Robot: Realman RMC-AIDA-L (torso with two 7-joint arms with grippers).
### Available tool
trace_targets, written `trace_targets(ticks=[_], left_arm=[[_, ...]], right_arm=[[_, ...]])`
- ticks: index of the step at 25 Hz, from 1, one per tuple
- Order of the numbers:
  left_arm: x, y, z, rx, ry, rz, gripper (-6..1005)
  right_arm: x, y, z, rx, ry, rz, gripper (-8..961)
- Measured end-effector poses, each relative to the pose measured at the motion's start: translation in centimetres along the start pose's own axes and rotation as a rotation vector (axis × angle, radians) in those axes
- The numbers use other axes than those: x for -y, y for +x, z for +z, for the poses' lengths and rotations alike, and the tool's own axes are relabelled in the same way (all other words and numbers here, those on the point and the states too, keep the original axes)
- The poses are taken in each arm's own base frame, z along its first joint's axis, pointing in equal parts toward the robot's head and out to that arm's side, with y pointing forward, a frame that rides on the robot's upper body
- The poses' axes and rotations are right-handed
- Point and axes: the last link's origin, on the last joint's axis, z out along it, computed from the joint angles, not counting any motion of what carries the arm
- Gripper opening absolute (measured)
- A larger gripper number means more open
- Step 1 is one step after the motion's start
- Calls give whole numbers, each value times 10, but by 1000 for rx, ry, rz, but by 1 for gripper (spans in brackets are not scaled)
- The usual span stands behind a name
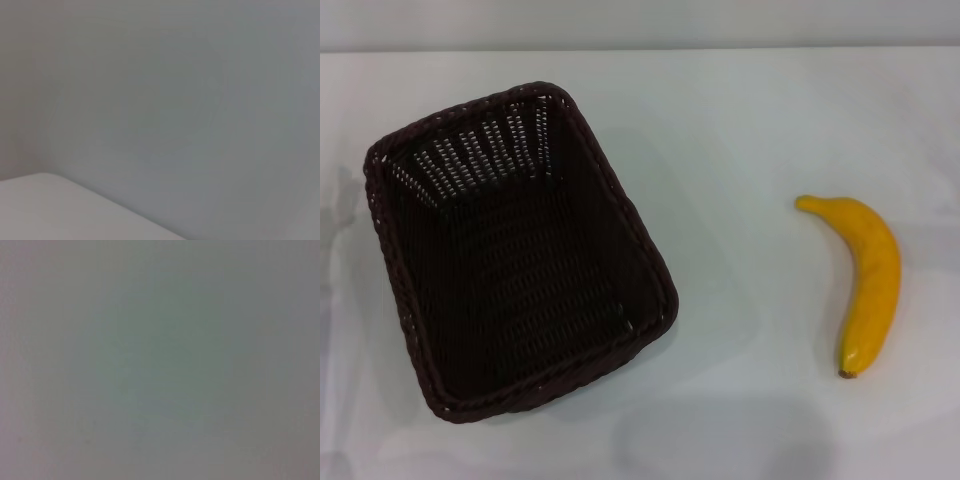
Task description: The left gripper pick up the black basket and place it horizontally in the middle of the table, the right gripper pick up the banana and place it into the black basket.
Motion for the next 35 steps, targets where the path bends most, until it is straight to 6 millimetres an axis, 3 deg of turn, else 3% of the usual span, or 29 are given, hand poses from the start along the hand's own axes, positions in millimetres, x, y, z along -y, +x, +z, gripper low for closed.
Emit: trace_targets(ticks=[16,22,25,29,35], left_arm=[[11,11,0,-34,8,37,891],[28,25,6,-46,27,-84,890],[33,44,24,35,-44,-160,889],[25,84,53,221,-232,-174,889],[-7,149,72,544,-489,-164,888]], right_arm=[[-13,1,-4,30,-36,32,843],[-14,1,-5,31,-42,63,843],[-18,1,-3,28,-50,73,843],[-23,1,-1,27,-62,81,843],[-26,-1,1,33,-72,113,843]])
